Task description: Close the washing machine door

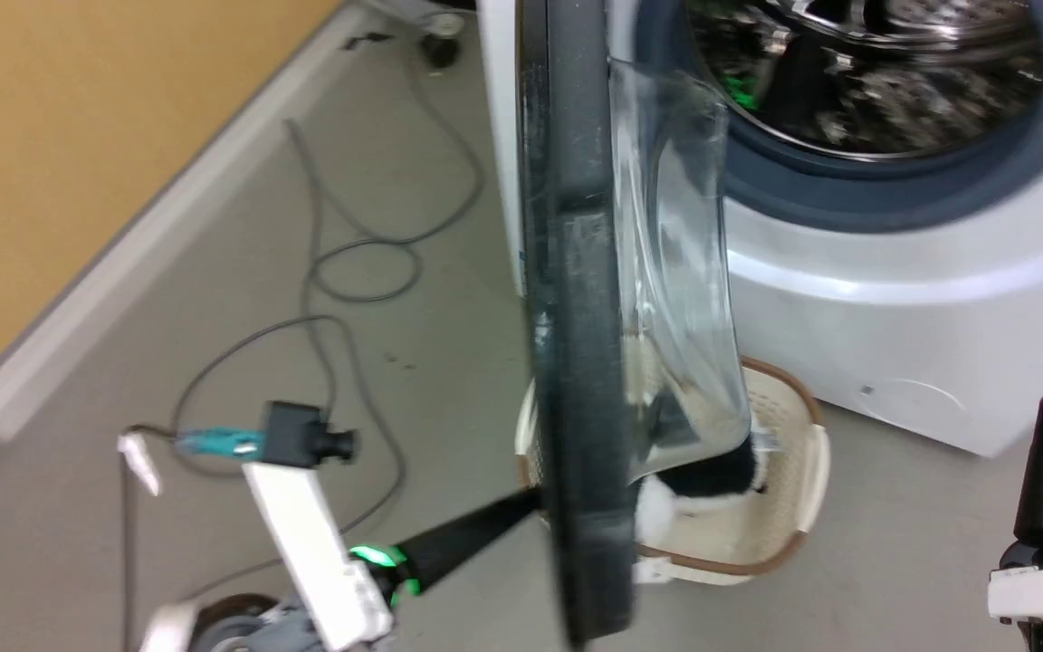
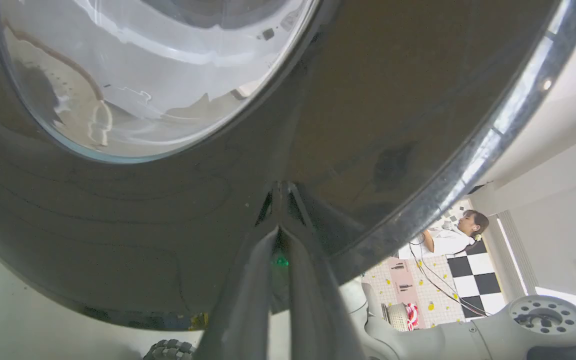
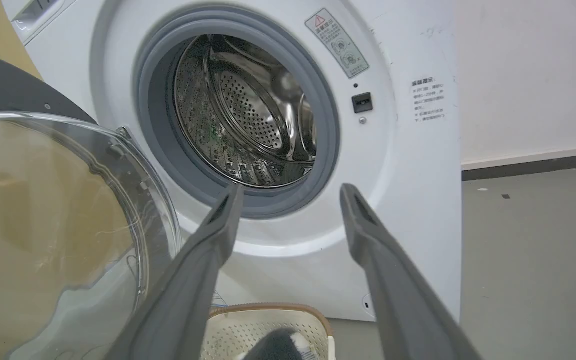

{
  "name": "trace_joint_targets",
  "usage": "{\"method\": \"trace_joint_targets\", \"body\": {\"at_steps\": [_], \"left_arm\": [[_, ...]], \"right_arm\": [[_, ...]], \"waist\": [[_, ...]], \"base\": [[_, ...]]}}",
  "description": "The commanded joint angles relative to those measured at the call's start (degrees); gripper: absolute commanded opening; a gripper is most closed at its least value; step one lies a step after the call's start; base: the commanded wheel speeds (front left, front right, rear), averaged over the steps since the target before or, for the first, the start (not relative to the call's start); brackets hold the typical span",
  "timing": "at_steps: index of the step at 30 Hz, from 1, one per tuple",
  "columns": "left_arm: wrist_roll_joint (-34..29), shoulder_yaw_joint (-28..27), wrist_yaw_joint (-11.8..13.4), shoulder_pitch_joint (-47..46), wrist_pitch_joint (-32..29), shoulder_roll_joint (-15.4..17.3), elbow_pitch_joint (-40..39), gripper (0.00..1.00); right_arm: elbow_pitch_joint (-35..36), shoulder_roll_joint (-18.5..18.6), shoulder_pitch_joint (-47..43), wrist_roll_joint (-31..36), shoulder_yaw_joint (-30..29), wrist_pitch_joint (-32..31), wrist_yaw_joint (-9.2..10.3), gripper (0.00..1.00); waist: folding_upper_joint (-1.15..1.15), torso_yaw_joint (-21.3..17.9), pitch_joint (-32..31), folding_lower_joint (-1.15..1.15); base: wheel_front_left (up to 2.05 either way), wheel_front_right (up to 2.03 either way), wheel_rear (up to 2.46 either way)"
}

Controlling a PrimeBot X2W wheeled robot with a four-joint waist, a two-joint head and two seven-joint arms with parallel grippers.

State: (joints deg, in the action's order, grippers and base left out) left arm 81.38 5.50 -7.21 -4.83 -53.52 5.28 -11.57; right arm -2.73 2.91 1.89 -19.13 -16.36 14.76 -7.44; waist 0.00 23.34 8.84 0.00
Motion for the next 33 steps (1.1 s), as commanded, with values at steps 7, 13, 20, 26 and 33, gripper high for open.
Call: {"method": "trace_joint_targets", "body": {"at_steps": [7,13,20,26,33], "left_arm": [[-3.3,10.6,-0.3,-4.7,6.4,-1.5,3.3,0.00],[-5.9,15.5,-0.3,-11.3,16.2,-1.7,10.1,0.00],[-7.8,19.8,-0.3,-25.2,33.4,-1.9,21.5,0.00],[-10.2,20.2,-0.3,-34.8,44.8,-1.3,32.3,0.00],[-12.4,21.6,-0.3,-52.4,54.8,3.1,49.2,0.00]], "right_arm": [[0.5,0.0,1.7,0.2,1.2,0.2,-0.05,1.00],[1.7,0.0,2.7,0.0,2.3,0.2,-0.05,1.00],[3.5,0.0,5.7,-1.6,4.9,0.2,-0.05,1.00],[3.6,0.0,6.9,-3.1,6.8,0.2,-0.05,1.00],[4.5,0.0,9.5,-5.0,9.1,0.2,-0.05,1.00]], "waist": [[0.00,-12.5,1.0,0.00],[0.00,-21.2,2.7,0.00],[0.00,-31.1,7.8,0.00],[0.00,-35.5,10.9,0.00],[0.00,-41.7,16.3,0.00]], "base": [[0.00,0.00,0.00],[0.00,0.00,0.00],[0.00,0.00,0.00],[0.00,0.00,0.00],[0.00,0.00,0.00]]}}
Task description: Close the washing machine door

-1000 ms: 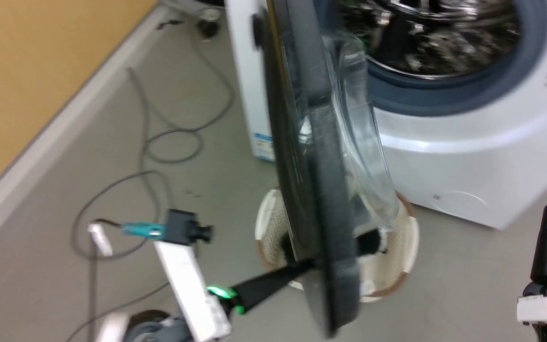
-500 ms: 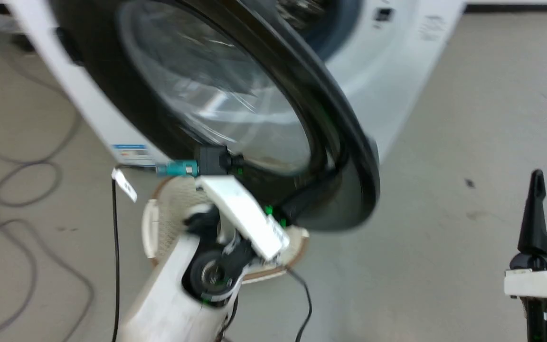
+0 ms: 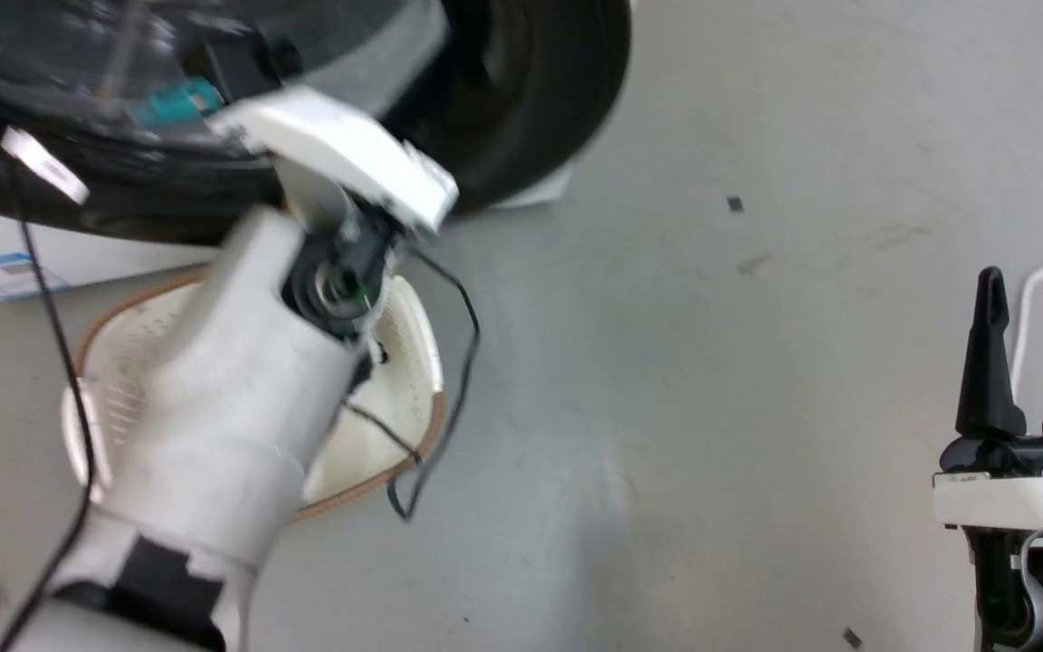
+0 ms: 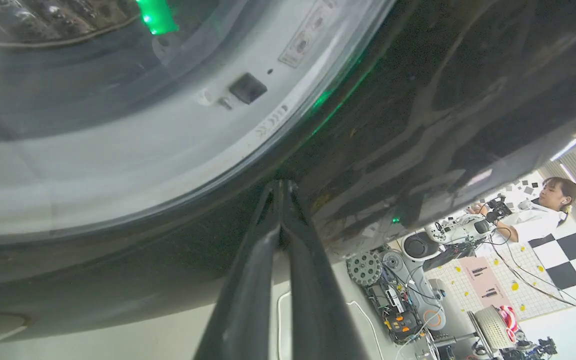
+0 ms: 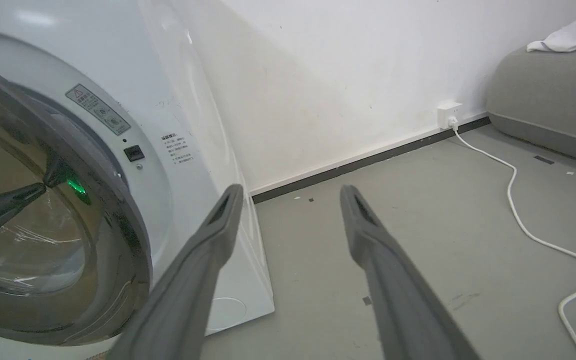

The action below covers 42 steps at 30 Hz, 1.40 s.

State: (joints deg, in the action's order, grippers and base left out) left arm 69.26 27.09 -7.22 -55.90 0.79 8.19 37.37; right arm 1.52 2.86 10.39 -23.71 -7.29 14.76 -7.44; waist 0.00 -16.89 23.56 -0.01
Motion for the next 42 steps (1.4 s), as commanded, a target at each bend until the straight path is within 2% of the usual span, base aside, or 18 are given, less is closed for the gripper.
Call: {"method": "trace_joint_targets", "body": {"at_steps": [1,9,13,18,21,24,26,27,28,29,30,34,37,42], "left_arm": [[-0.3,0.1,-0.3,-3.0,1.2,0.4,1.4,0.00],[-0.6,1.0,-0.3,-12.2,7.0,2.0,8.0,0.00],[-0.4,1.2,-0.3,-13.2,10.8,2.7,10.5,0.00],[-3.2,4.4,-0.3,-11.0,13.3,2.8,11.5,0.00],[-8.8,5.9,-0.1,-9.5,14.1,4.0,12.5,0.00],[-20.4,3.0,4.0,-7.4,14.2,5.4,7.6,0.00],[-29.2,1.0,7.7,-4.0,14.2,5.7,2.1,0.47],[-33.1,0.0,9.4,-2.0,14.2,5.5,-0.7,0.95],[-36.6,-1.4,11.2,0.0,14.2,5.4,-3.7,1.00],[-39.9,-2.8,13.0,2.1,14.2,5.2,-6.6,1.00],[-39.9,-2.8,13.0,2.1,14.2,5.2,-6.6,1.00],[-51.4,-5.7,18.5,10.1,14.2,5.0,-16.0,1.00],[-55.4,-7.9,20.6,15.6,14.2,4.6,-20.2,1.00],[-59.1,-11.2,22.6,24.2,14.2,4.2,-24.7,1.00]], "right_arm": [[0.3,0.0,1.2,-0.6,0.1,0.2,-0.05,1.00],[0.3,0.0,2.0,-1.2,0.3,0.2,-0.05,1.00],[0.1,0.0,2.0,-1.1,0.2,0.2,-0.05,1.00],[0.0,0.0,1.7,-0.3,-0.1,0.2,-0.05,1.00],[-0.1,0.0,1.2,0.6,-0.3,0.2,-0.05,1.00],[0.1,0.0,0.6,1.5,-0.9,0.2,-0.05,1.00],[0.2,0.0,0.1,2.1,-1.1,0.2,-0.05,1.00],[0.2,0.0,-0.1,2.4,-1.4,0.2,-0.05,1.00],[0.2,0.0,-0.4,2.7,-1.4,0.2,-0.05,1.00],[0.2,0.0,-0.6,3.0,-1.5,0.2,-0.05,1.00],[0.2,0.0,-0.6,3.0,-1.5,0.2,-0.05,1.00],[0.4,0.0,-1.4,4.7,-1.7,0.2,-0.05,1.00],[1.0,0.0,-2.0,7.1,-1.2,0.2,-0.05,1.00],[1.8,0.0,-3.1,9.5,-0.5,0.2,-0.05,1.00]], "waist": [[0.00,-1.8,2.0,0.01],[0.00,-3.1,4.0,0.01],[0.00,-2.8,3.9,0.01],[0.00,-1.0,2.2,0.01],[0.00,0.2,0.3,0.01],[0.00,1.7,-1.6,0.01],[0.00,2.7,-2.8,0.01],[0.00,3.4,-3.6,0.01],[0.00,3.8,-4.2,0.01],[0.00,4.4,-4.8,0.01],[0.00,4.4,-4.8,0.01],[0.00,6.6,-7.2,0.01],[0.00,8.2,-9.0,0.01],[0.00,10.6,-11.8,0.01]], "base": [[0.00,0.00,0.00],[0.00,0.00,0.00],[0.00,0.00,0.00],[0.00,0.00,0.00],[0.00,0.00,0.00],[0.00,0.00,0.00],[0.00,0.00,0.00],[0.00,0.00,0.00],[0.00,0.00,0.00],[0.00,0.00,0.00],[0.00,0.00,0.00],[0.00,0.00,0.00],[0.00,0.00,0.00],[0.00,0.00,0.00]]}}
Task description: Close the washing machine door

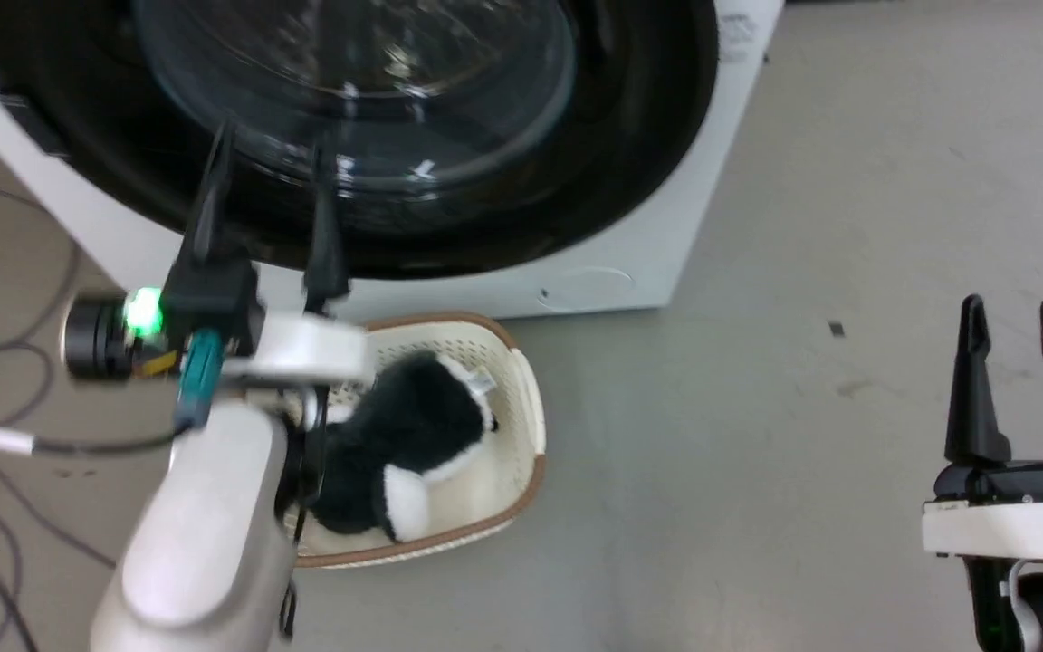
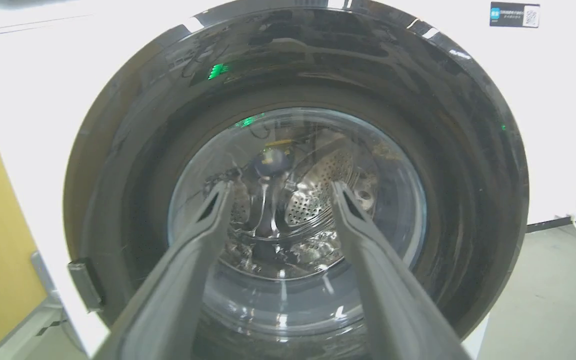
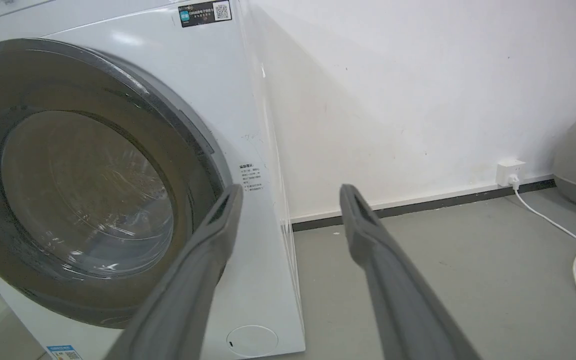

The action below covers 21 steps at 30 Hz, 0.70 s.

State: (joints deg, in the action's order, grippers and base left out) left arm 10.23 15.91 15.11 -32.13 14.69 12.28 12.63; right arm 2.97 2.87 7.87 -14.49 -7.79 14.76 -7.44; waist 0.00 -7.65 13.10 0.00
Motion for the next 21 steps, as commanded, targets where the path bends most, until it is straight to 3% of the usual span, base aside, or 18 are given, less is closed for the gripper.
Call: {"method": "trace_joint_targets", "body": {"at_steps": [1,10,11,12,13,17,21], "left_arm": [[-0.4,-0.7,0.5,2.1,0.3,0.1,-0.5,1.00],[-2.1,-5.6,-0.3,14.9,0.3,-1.6,-6.5,1.00],[-2.4,-5.9,-0.5,15.7,0.3,-1.8,-7.1,1.00],[-2.8,-6.1,-0.7,16.3,0.3,-2.0,-7.5,1.00],[-3.1,-6.3,-0.9,16.8,0.3,-2.2,-8.0,1.00],[-5.2,-6.6,-1.2,17.8,0.3,-2.9,-9.5,1.00],[-6.2,-6.8,-1.6,17.9,0.3,-4.0,-10.7,1.00]], "right_arm": [[0.4,0.0,-0.8,0.7,0.3,0.2,-0.05,1.00],[-1.2,0.0,1.6,1.6,2.9,0.2,-0.05,1.00],[-1.0,0.0,2.4,1.9,3.4,0.2,-0.05,0.89],[-0.9,0.0,3.3,2.3,3.8,0.2,-0.05,0.15],[-0.9,0.0,4.1,2.4,4.6,0.2,-0.05,0.00],[-1.7,0.1,7.8,4.5,8.0,0.2,-0.05,0.00],[-5.0,3.2,11.6,5.9,12.1,0.2,-0.05,0.00]], "waist": [[0.00,1.8,-1.8,0.00],[0.00,5.6,-3.5,0.00],[0.00,6.0,-3.4,0.00],[0.00,6.5,-3.3,0.00],[0.00,6.9,-3.0,0.00],[0.00,8.5,-1.8,0.00],[0.00,9.9,0.0,0.00]], "base": [[0.00,0.00,0.00],[0.00,0.00,0.00],[0.00,0.00,0.00],[0.00,0.00,0.00],[0.00,0.00,0.00],[0.00,0.00,0.00],[0.00,0.00,0.00]]}}
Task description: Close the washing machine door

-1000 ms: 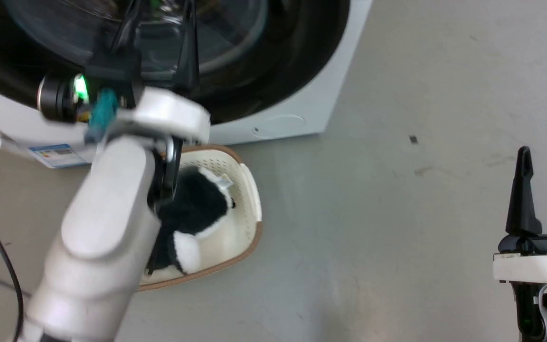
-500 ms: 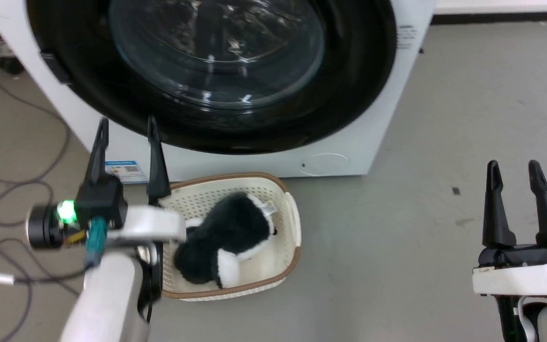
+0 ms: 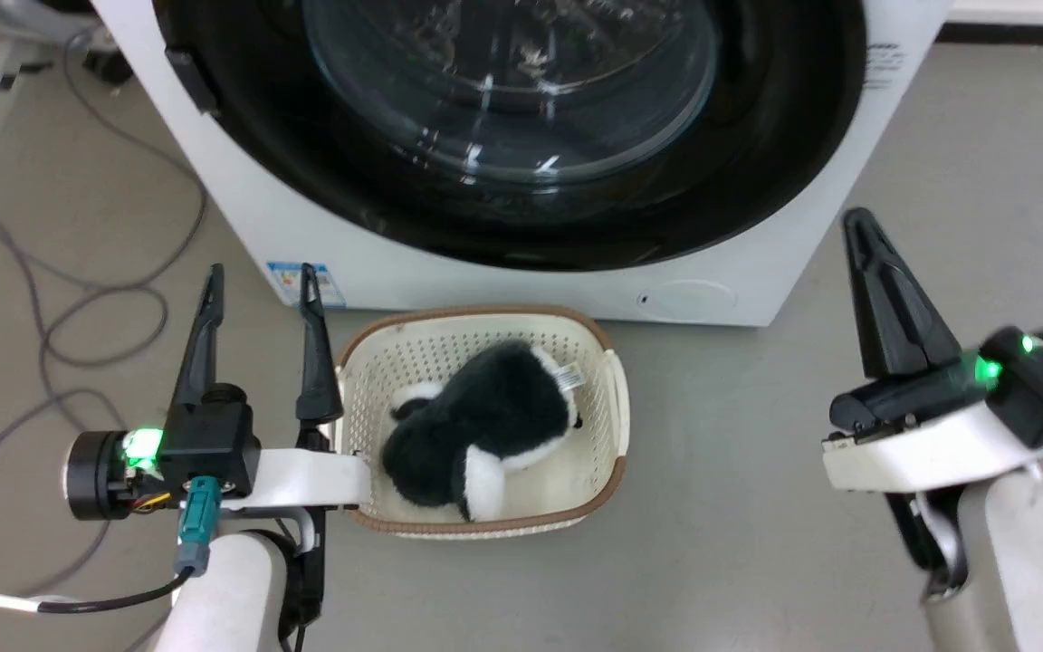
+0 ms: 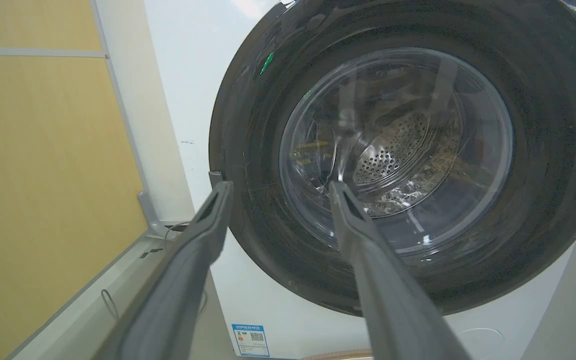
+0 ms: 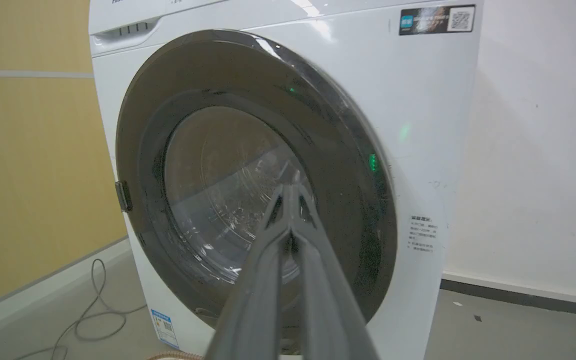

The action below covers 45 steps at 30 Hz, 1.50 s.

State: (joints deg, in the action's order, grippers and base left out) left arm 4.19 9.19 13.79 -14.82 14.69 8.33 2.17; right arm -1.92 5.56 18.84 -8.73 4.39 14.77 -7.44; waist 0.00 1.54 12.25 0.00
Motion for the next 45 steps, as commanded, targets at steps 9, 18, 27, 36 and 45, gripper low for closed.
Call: {"method": "trace_joint_targets", "body": {"at_steps": [9,18,27,36,45], "left_arm": [[-1.7,0.1,-1.2,-1.9,0.3,-2.0,-2.8,1.00],[-2.2,0.4,-1.6,-4.6,0.3,-3.3,-4.0,1.00],[-2.1,0.2,-1.6,-6.3,0.3,-4.3,-4.5,1.00],[-2.1,-0.1,-1.6,-6.7,0.3,-4.8,-5.0,1.00],[-2.3,-1.0,-1.5,-4.7,0.3,-5.0,-3.6,1.00]], "right_arm": [[-14.2,8.8,10.5,0.8,2.7,0.2,-0.05,0.00],[-25.9,13.7,22.1,-0.1,3.2,0.2,-0.05,0.00],[-32.7,15.7,31.1,0.3,1.7,0.2,-0.05,0.00],[-37.1,16.1,35.8,1.7,-0.3,0.2,-0.05,0.00],[-34.3,13.5,30.7,2.4,-3.7,0.2,-0.05,0.00]], "waist": [[0.00,4.0,6.4,0.00],[0.00,6.5,12.3,0.00],[0.00,7.8,15.4,0.00],[0.00,8.5,16.5,0.00],[0.00,7.3,12.3,0.00]], "base": [[0.00,0.00,0.00],[0.00,0.00,0.00],[0.00,0.00,0.00],[0.00,0.00,0.00],[0.00,0.00,0.00]]}}
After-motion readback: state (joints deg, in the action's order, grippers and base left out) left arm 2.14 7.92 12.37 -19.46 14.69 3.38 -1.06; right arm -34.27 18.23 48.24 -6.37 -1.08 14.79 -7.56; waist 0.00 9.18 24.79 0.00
